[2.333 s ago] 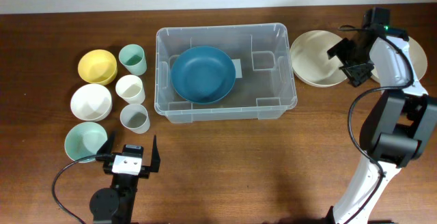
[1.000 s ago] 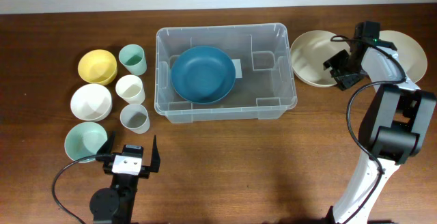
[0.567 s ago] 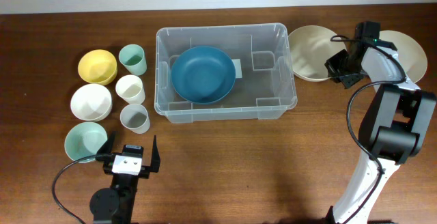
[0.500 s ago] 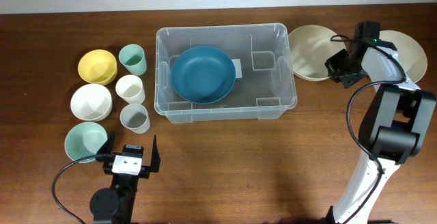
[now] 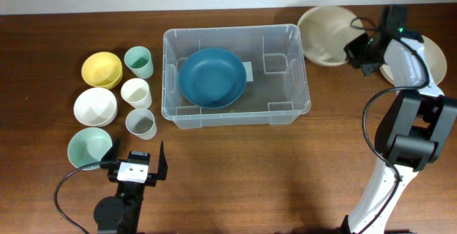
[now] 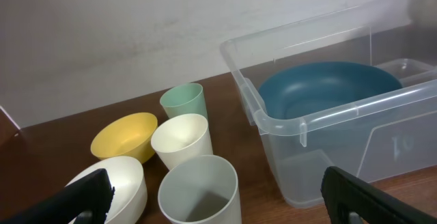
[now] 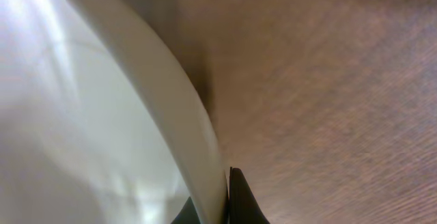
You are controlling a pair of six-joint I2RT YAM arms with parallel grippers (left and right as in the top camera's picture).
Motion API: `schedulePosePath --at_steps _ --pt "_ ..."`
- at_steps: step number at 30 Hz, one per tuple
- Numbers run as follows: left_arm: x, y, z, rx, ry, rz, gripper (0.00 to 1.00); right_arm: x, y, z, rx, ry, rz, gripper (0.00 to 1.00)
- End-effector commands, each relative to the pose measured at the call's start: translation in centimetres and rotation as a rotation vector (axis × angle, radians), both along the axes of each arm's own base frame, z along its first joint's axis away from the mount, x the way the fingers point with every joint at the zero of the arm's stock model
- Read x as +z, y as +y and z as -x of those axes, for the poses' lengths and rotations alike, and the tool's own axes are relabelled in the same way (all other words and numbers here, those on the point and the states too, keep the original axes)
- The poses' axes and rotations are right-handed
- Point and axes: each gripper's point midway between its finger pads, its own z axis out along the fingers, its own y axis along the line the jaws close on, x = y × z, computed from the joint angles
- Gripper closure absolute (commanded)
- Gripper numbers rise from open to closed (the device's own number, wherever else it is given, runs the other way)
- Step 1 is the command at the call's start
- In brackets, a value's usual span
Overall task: Pack container
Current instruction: 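Grip the cream bowl rim and lift it up, then carry the cream bowl over the bin and lower it onto the blue bowl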
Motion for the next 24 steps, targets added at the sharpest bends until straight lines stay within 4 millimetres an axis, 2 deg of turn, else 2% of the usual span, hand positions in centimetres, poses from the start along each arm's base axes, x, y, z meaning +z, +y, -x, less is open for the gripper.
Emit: schedulePosePath --at_steps 1,7,10,13,18,24 --pt "-0.3 0.2 0.0 0.007 0.009 -0.005 0.0 5.4 1.4 -2.0 0.054 -0.136 -0.085 0.96" --pt "-0.3 0.2 0.0 0.007 0.009 -0.005 0.0 11.9 3.8 -3.9 0.203 -0.319 -0.192 0.96" --pt "-0.3 0.2 0.0 0.007 0.009 -0.005 0.0 13.9 4.1 -3.7 0.227 -0.338 -0.187 0.96" --pt "-0.3 0.2 0.0 0.007 0.009 -0.005 0.0 15.4 4.0 -3.6 0.231 -0.353 -0.172 0.96" --pt "-0.3 0.2 0.0 0.007 0.009 -0.005 0.0 16.7 4.5 -3.3 0.257 -0.367 -0.18 0.96" --pt "-0.3 0.2 0.0 0.007 0.009 -0.005 0.0 17.5 8.3 -2.1 0.414 -0.375 -0.214 0.96"
